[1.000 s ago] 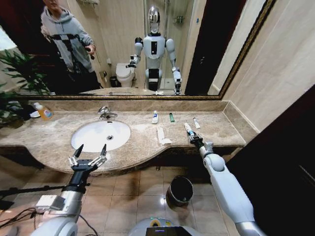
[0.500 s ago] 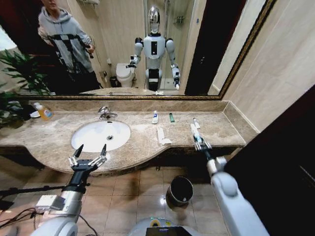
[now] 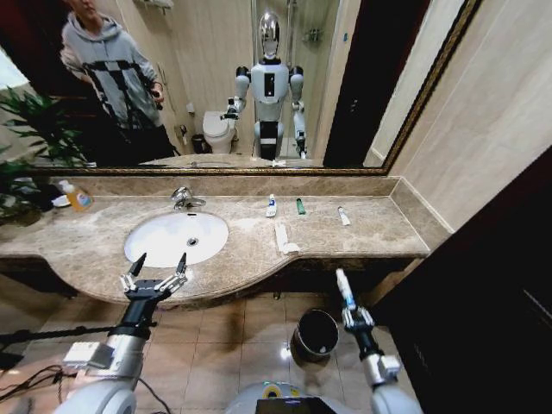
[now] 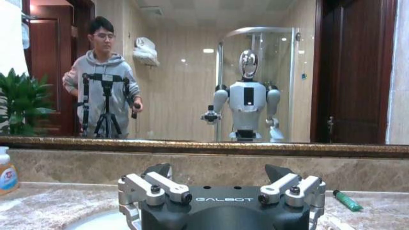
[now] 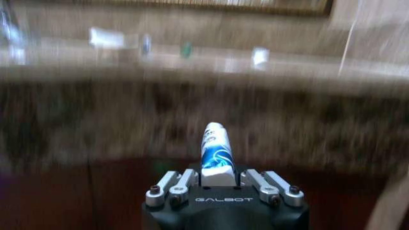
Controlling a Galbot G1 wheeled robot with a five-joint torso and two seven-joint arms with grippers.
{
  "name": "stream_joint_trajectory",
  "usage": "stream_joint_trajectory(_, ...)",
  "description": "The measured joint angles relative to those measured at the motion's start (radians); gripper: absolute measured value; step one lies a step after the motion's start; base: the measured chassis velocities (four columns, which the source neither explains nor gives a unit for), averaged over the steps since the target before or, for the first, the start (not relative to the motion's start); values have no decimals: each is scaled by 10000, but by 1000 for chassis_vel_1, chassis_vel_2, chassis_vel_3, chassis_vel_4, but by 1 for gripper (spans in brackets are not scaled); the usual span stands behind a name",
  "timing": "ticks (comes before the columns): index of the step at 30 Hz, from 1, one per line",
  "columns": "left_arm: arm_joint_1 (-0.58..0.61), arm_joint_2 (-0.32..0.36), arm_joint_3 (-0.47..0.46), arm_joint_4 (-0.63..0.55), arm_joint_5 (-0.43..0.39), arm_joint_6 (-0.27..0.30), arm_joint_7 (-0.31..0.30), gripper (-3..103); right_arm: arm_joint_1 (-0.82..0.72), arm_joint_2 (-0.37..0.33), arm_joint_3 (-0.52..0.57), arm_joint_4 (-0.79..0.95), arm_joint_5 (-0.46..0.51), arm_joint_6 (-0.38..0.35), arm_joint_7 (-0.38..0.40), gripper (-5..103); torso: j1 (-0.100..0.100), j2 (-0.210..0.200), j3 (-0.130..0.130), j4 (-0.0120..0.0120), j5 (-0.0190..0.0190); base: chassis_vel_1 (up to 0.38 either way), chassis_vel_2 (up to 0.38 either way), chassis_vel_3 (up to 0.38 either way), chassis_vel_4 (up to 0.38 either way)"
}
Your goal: Pick up the trash from the sink and place it in the trash bin.
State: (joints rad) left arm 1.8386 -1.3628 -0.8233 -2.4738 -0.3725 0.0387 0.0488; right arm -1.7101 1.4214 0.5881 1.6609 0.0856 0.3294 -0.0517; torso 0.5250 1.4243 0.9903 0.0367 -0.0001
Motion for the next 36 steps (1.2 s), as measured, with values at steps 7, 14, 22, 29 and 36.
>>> stream_joint_trajectory(7, 0, 0, 0, 0, 0, -1, 0, 100, 2097, -59, -377, -3506, 388, -1685, -353, 28, 1, -1, 1, 3, 2, 0, 0, 0, 0)
stream_joint_trajectory(14, 0, 0, -1, 0, 0, 0, -2, 100, 3951, -32, -429, -6525, 402, -2518, -825, 28, 2, 0, 2, 1, 0, 0, 0, 0, 0)
stream_joint_trajectory(22, 0, 0, 0, 0, 0, -1, 0, 100, 6150, 229, -435, -9403, -449, -2261, -983, 28, 2, -1, 1, 2, -2, 0, 0, 0, 0)
stream_joint_trajectory(29, 0, 0, -1, 0, 0, 0, 0, 100, 6886, 404, -388, -10760, -1081, -1818, -928, 28, 2, -1, 1, 2, -1, 0, 0, 0, 0)
stream_joint_trajectory(36, 0, 0, 0, 0, 0, 0, 0, 100, 7058, 387, -381, -11280, -1135, -1623, -991, 31, 0, -1, 1, 1, 0, 0, 0, 0, 0)
